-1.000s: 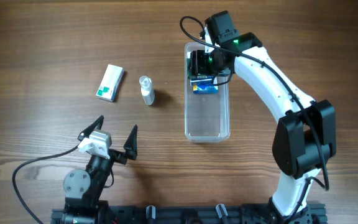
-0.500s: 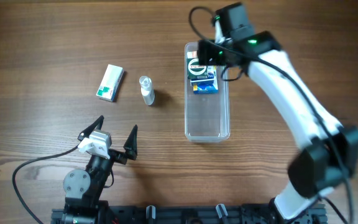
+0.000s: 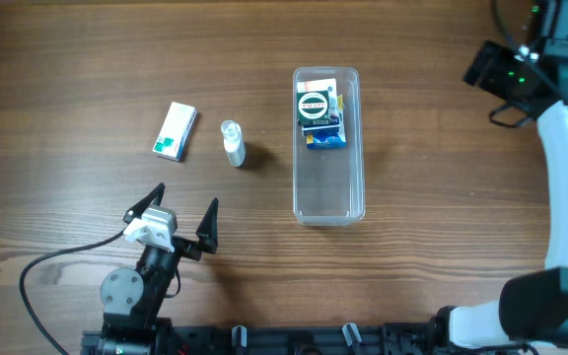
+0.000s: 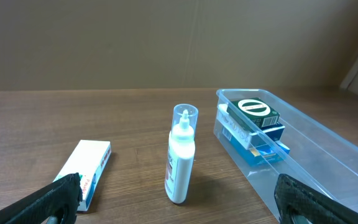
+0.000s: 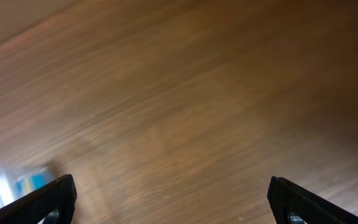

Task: Pack container
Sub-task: 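Open right gripper and withdraw it to the right side, then move left gripper to the white-green medicine box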

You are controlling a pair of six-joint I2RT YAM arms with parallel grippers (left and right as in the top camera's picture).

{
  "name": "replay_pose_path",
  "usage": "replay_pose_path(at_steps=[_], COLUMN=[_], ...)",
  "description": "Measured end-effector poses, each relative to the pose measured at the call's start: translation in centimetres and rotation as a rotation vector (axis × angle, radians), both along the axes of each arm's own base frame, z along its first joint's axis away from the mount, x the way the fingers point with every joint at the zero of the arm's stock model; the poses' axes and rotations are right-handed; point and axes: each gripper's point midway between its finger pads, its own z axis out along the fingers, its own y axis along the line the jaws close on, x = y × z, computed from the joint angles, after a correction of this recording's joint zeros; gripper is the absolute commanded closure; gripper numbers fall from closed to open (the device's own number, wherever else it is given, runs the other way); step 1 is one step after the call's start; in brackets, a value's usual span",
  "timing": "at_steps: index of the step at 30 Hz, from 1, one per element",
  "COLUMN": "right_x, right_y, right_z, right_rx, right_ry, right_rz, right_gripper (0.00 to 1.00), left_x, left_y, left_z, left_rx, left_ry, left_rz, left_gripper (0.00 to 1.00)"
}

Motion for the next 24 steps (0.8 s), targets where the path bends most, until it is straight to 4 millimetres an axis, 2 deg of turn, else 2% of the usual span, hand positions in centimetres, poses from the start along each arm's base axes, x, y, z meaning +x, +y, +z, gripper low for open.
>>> replay_pose_path(at_steps=[4,8,24], right_x=[-0.7,-1.0,-0.9], right_y=[-2.9,-4.3,-4.5], right_z=[-1.5,-2.1,-2.6], right_rx=[0.020,0.024,0.026], right_ry=[0.041,0.053,0.064], right_rz=[-0.079,-0.114,-0.117], right_gripper=[0.00,0.00,0.00], left_x=[0.0,0.0,0.0], left_y=[0.0,0.0,0.0], left_z=[0.0,0.0,0.0], left_rx=[0.000,0.000,0.000], left_ry=[0.000,0.000,0.000], left_rz=[0.000,0.000,0.000], left_gripper=[0.00,0.00,0.00])
